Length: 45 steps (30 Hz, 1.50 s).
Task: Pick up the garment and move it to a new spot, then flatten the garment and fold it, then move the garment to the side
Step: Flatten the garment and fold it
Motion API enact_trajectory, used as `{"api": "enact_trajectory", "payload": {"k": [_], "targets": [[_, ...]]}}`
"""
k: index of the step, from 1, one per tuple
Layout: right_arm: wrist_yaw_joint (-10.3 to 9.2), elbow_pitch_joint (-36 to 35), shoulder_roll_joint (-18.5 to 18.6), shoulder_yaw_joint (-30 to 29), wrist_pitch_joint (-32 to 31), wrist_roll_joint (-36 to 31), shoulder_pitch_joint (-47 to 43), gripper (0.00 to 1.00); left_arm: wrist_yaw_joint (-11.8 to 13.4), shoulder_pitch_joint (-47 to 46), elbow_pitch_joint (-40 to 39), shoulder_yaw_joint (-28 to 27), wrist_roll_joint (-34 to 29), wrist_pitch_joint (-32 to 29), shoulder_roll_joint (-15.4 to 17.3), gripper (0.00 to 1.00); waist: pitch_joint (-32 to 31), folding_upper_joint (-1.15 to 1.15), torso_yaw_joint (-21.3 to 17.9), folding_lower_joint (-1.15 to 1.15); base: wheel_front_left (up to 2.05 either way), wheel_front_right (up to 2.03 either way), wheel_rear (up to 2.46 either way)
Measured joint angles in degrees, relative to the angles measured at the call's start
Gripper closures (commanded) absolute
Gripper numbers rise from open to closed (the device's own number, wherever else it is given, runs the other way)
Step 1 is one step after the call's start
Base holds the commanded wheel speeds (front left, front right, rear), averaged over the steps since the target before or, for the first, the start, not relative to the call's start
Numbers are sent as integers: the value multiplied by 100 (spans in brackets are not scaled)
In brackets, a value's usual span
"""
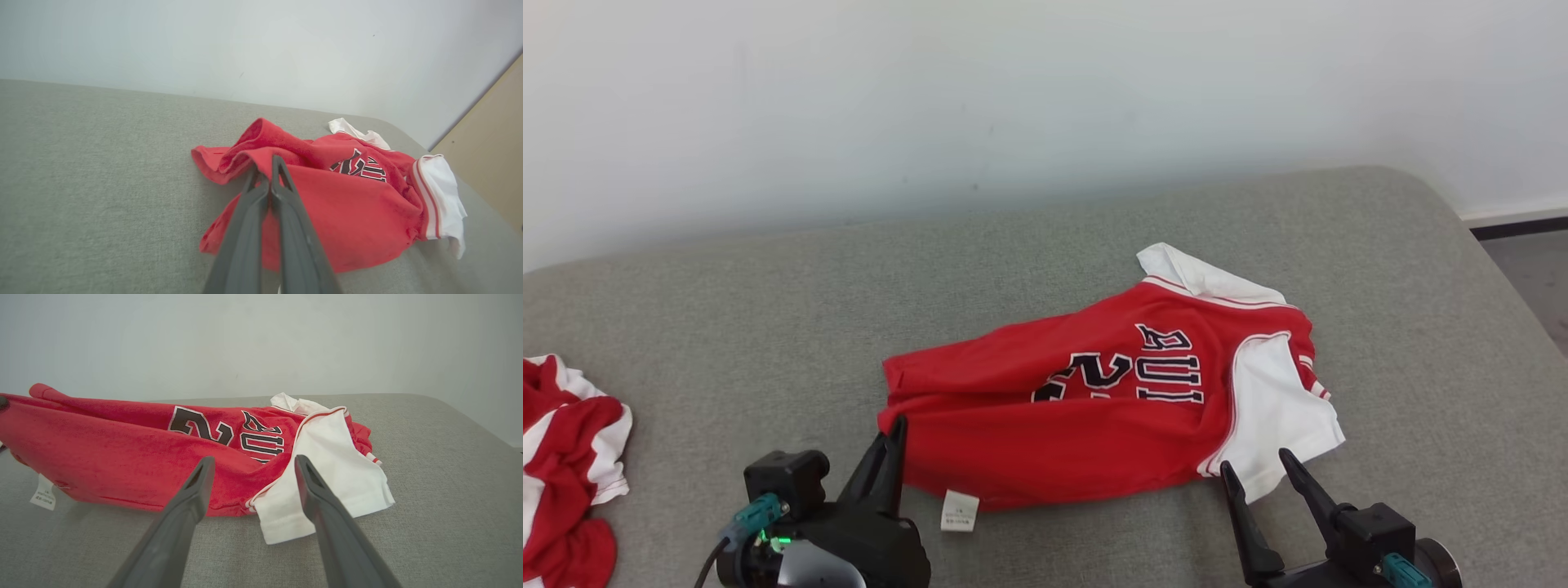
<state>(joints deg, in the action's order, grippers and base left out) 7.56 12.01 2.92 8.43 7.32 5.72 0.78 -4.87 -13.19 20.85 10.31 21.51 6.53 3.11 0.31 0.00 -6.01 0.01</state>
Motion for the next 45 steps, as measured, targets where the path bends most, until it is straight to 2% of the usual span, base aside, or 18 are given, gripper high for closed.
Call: {"api": "enact_trajectory", "payload": {"k": [5, 8, 14, 25, 26, 27, 28, 32, 37, 40, 45], "targets": [[0, -30, 0, 58, 1, 37, 1, 0, 425, 551, -1113, 3, 44, -829, 16, 100, -87, -1, 102, 1, 0, 0, 0], [0, -36, -1, 114, 9, 51, 30, 0, 608, 604, -1244, -51, 25, -1178, 138, 100, -51, 0, 74, 0, 0, 0, 0], [0, -99, -1, 231, -8, 45, 217, 0, 793, 91, -261, -235, -24, -1371, 327, 100, 211, 0, -63, 0, 0, 0, 0], [0, -163, 12, 307, 47, 26, 534, 0, 809, -1295, 1645, -354, -159, -622, 564, 100, 853, 0, -435, -1, 0, 0, 0], [0, -158, 13, 297, 59, 26, 543, 0, 788, -1389, 1772, -349, -169, -556, 570, 87, 897, 0, -455, -1, 0, 0, 0], [0, -154, 14, 278, 62, 24, 552, 0, 787, -1467, 1869, -333, -188, -469, 573, 18, 938, 0, -469, -1, 0, 0, 0], [0, -143, 12, 259, 67, 23, 563, 0, 780, -1522, 1960, -320, -202, -372, 575, 0, 972, 0, -476, -2, 0, 0, 0], [0, -99, 11, 191, 77, 22, 578, 0, 733, -1623, 2187, -219, -319, 76, 559, 0, 1006, 0, -411, -1, 0, 0, 0], [0, -53, 9, 79, 96, 21, 552, 0, 686, -1516, 2052, -169, -393, 675, 512, 0, 895, 0, -237, -1, 0, 0, 0], [0, -35, 5, -89, 114, 21, 479, 0, 637, -1122, 1486, -215, -449, 836, 502, 0, 702, 0, -79, 0, 0, 0, 0], [0, -16, 4, -399, 132, 14, 348, 0, 687, -256, 10, -538, -713, 859, 388, 0, 428, 0, 113, 0, 0, 0, 0]]}}
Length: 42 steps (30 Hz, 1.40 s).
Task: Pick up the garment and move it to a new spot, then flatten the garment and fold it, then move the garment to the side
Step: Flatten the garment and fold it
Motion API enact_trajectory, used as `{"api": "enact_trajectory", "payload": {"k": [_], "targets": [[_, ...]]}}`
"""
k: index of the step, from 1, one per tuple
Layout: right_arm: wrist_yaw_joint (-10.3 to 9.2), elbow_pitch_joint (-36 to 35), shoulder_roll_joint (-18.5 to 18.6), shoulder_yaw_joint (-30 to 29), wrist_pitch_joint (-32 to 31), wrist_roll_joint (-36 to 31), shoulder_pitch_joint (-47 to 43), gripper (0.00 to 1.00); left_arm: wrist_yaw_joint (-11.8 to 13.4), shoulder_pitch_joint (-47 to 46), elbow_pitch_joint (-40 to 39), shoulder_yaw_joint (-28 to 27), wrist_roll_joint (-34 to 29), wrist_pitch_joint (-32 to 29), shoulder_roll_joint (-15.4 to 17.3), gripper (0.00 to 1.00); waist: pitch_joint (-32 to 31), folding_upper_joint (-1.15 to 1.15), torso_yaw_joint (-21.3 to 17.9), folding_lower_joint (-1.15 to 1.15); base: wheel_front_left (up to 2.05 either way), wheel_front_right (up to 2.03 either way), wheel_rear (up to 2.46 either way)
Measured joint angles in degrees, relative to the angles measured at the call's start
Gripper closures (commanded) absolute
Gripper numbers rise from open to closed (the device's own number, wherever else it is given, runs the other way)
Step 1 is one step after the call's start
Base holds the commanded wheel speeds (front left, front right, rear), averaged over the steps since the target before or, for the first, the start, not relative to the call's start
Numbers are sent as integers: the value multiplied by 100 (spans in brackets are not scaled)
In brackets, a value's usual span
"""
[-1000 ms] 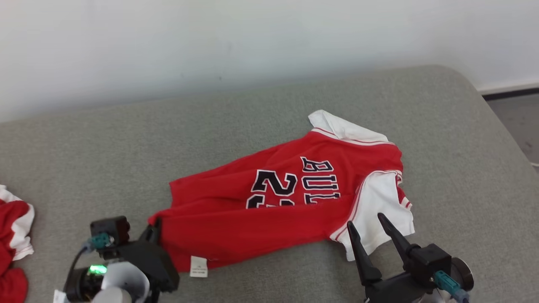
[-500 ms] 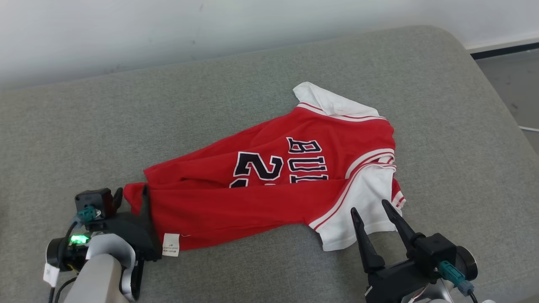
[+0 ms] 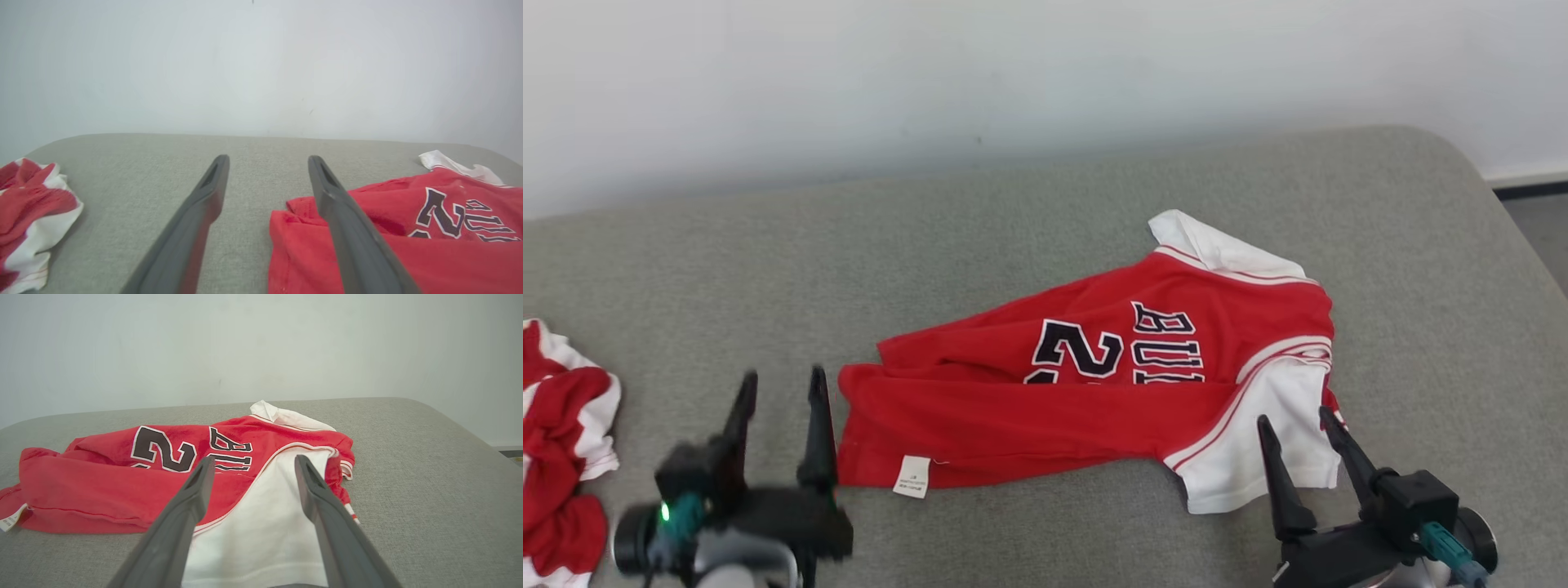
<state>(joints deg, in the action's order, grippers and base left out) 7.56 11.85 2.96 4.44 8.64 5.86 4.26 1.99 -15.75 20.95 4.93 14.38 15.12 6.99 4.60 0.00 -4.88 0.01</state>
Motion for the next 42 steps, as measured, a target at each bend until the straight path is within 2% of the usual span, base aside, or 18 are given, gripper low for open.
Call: {"api": "enact_trajectory", "payload": {"k": [7, 14, 18, 29, 42], "targets": [[0, 115, -2, -322, 53, -88, -257, 0, -101, 1218, -970, -302, -247, 1, -215, 0, -409, 0, 217, 0, 0, 0, 0], [0, 308, -3, -599, 96, -147, -479, 0, -148, 1897, -1271, -414, -435, 0, -343, 0, -695, 0, 399, 0, 0, 0, 0], [0, 413, -4, -704, 113, -153, -547, 0, -45, 2167, -1424, -353, -504, 0, -383, 0, -811, 0, 438, 1, 0, 0, 0], [0, 715, -5, -664, 275, -174, -566, 0, -269, 2208, -1122, -537, -513, 0, -399, 0, -1008, -1, 431, 0, 0, 0, 0], [0, 314, -8, -433, 267, -86, -538, 0, -361, 2054, -864, -586, -459, 0, -407, 0, -1092, 0, 312, 0, 0, 0, 0]]}}
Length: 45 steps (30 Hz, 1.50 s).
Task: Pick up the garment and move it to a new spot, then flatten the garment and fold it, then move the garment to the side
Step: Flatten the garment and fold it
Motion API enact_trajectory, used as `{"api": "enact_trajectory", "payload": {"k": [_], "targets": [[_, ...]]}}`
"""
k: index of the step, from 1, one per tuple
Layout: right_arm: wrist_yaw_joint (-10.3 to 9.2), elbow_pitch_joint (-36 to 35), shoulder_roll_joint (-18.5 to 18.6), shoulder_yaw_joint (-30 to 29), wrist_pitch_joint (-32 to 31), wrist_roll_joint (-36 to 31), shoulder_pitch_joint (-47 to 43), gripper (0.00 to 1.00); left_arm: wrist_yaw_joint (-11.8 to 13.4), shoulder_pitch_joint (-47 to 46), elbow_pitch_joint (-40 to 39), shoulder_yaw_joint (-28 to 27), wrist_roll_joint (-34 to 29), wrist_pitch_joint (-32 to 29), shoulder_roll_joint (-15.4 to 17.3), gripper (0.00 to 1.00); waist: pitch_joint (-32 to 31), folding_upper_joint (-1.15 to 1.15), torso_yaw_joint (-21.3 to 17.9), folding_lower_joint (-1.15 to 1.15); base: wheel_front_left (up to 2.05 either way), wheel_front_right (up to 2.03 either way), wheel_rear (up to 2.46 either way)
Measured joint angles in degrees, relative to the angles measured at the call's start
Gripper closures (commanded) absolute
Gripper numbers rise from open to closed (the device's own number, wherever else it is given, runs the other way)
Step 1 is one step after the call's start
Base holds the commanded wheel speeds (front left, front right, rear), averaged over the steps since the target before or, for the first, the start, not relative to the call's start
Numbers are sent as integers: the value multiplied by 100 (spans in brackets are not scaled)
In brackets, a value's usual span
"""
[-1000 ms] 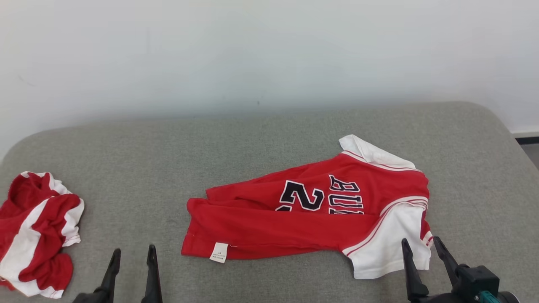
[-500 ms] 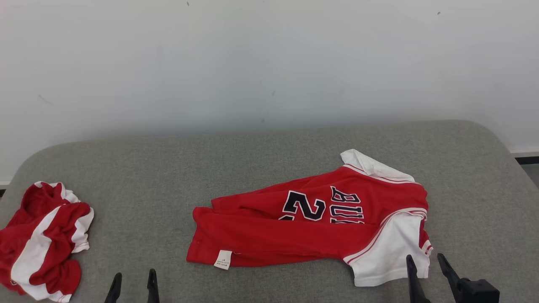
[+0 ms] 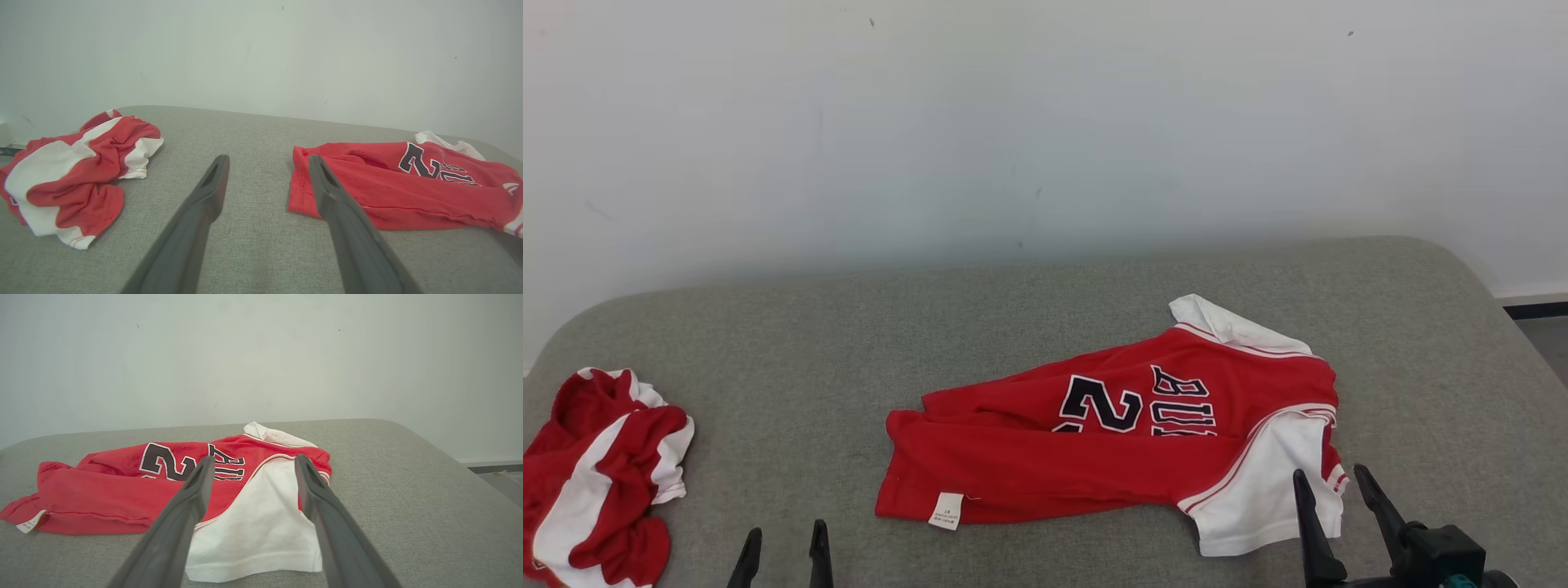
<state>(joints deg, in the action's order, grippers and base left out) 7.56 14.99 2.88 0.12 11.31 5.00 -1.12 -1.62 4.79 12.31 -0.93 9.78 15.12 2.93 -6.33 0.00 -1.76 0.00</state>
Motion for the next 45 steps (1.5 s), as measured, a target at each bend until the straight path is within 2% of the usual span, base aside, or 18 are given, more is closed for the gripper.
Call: {"api": "enact_trajectory", "payload": {"k": [18, 25, 29, 36, 41, 45], "targets": [[0, -183, 0, 5, -118, 46, 26, 0, 9, -74, 192, 119, 71, 0, -1, 0, 90, 0, -68, -1, 0, 0, 0], [0, -113, 55, -8, -299, -11, 254, 0, 0, -316, 714, 245, -14, -1, -3, 0, 226, 0, -153, -1, 0, 0, 0], [0, 51, 126, -8, -535, -32, 482, 0, -90, -850, 1374, 434, -41, -328, 7, 0, 358, 0, -216, -1, 0, 0, 0], [0, 537, 240, 250, -976, 21, 883, 0, 23, -1802, 2274, 543, -156, -968, 124, 0, 645, 1, -400, -1, 0, 0, 0], [0, 714, 289, 358, -1007, 135, 1139, 0, 107, -2386, 2588, 692, -337, -1414, 248, 0, 932, 1, -512, -1, 0, 0, 0], [0, 850, 288, 408, -936, 201, 1218, 0, 60, -2675, 2744, 727, -342, -1852, 379, 0, 1190, 1, -599, -2, 0, 0, 0]]}}
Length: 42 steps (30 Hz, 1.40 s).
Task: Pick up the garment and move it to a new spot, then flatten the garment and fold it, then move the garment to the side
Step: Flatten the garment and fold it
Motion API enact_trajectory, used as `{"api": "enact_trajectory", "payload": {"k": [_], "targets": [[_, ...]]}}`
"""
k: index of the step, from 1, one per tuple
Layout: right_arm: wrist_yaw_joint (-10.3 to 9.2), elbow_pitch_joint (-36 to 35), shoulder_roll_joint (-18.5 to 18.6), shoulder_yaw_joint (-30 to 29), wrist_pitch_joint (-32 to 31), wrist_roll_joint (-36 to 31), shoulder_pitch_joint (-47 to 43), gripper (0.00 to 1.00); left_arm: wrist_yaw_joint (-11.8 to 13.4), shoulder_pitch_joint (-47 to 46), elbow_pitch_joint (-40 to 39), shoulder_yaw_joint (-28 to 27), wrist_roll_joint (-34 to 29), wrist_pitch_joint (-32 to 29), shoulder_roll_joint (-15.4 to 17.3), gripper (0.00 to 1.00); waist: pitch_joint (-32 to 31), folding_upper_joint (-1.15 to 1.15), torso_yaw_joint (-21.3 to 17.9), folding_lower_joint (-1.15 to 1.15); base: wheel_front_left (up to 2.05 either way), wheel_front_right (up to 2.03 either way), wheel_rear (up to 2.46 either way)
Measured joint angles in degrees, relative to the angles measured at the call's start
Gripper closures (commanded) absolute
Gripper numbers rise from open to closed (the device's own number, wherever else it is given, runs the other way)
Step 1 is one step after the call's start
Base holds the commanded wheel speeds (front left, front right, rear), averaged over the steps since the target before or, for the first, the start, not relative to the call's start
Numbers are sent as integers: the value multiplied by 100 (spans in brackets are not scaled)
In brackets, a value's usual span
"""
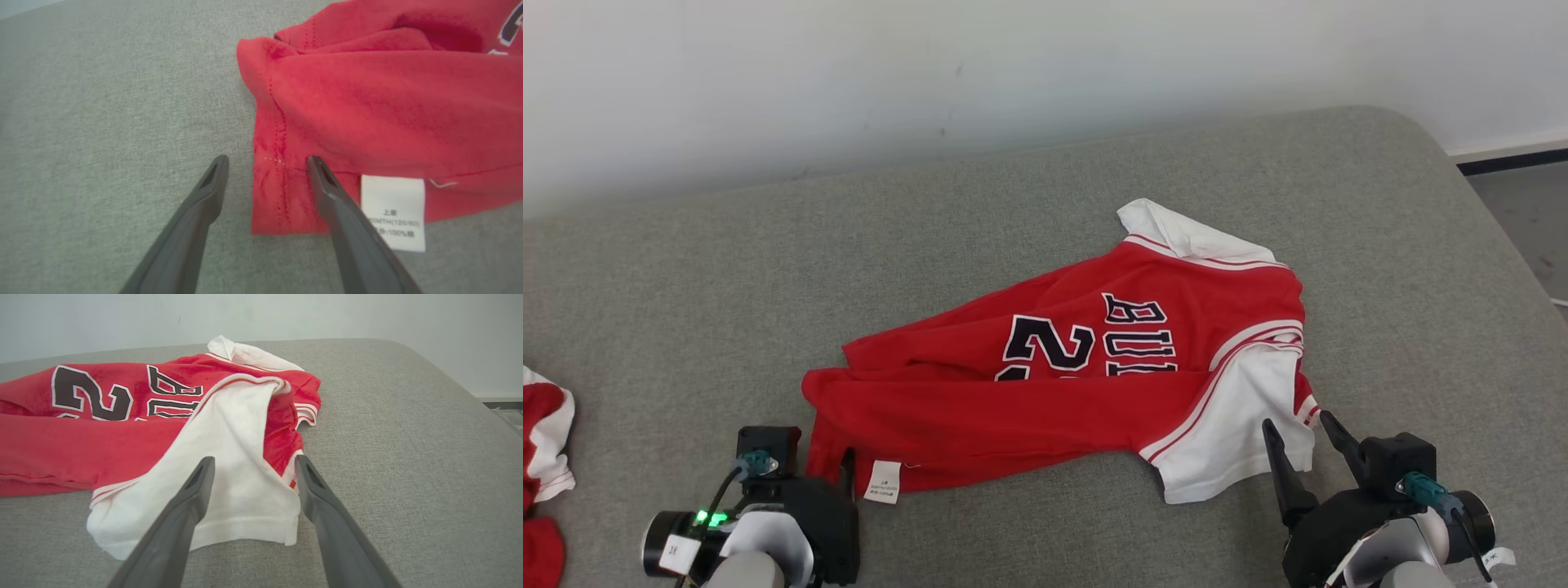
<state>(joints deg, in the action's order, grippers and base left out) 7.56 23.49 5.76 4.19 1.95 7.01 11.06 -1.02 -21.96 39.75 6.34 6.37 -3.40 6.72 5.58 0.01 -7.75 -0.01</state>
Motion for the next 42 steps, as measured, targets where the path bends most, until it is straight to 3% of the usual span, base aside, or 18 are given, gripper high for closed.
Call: {"api": "enact_trajectory", "payload": {"k": [6, 7, 8, 9, 10, 12, 13, 21, 25, 33, 42], "targets": [[0, 132, 0, 3, 92, 40, 65, 0, -97, -136, -48, 138, -60, -222, 147, 0, 134, 0, -55, 0, 0, 0, 0], [0, 141, -1, -4, 109, 42, 65, 0, -100, -136, -65, 154, -62, -240, 151, 5, 133, 0, -49, 0, 0, 0, 0], [0, 152, -5, -9, 111, 45, 66, 0, -101, -136, -70, 170, -62, -276, 153, 18, 130, -1, -43, 1, 0, 0, 0], [0, 160, -12, -13, 112, 45, 66, 0, -104, -135, -77, 187, -60, -311, 154, 49, 126, -1, -39, 1, 0, 0, 0], [0, 167, -16, -16, 116, 45, 66, 0, -110, -133, -83, 203, -59, -321, 155, 60, 123, 0, -36, 1, 0, 0, 0], [0, 180, -21, -18, 116, 45, 68, 0, -135, -126, -108, 237, -59, -337, 159, 95, 123, 0, -35, 1, 0, 0, 0], [0, 179, -25, -19, 116, 45, 72, 0, -125, -121, -133, 255, -69, -283, 171, 100, 124, -1, -33, 1, 0, 0, 0], [0, 116, -12, -71, 101, 45, 67, 0, 87, 26, -338, 247, -87, 182, 230, 100, 107, -1, -17, 1, 0, 0, 0], [0, 71, 52, -199, -8, 109, -53, 0, 209, 336, -649, 211, 21, 508, 86, 100, 98, -1, 9, 1, 0, 0, 0], [0, 81, 180, 20, -430, 421, -321, 0, 289, 978, -1133, 253, 230, 689, -92, 100, 112, -1, 75, 2, 0, 0, 0], [0, 433, 53, -303, -426, 354, -201, 0, 253, 1145, -1281, 337, 313, 717, -125, 100, 148, -1, 124, 2, 0, 0, 0]]}}
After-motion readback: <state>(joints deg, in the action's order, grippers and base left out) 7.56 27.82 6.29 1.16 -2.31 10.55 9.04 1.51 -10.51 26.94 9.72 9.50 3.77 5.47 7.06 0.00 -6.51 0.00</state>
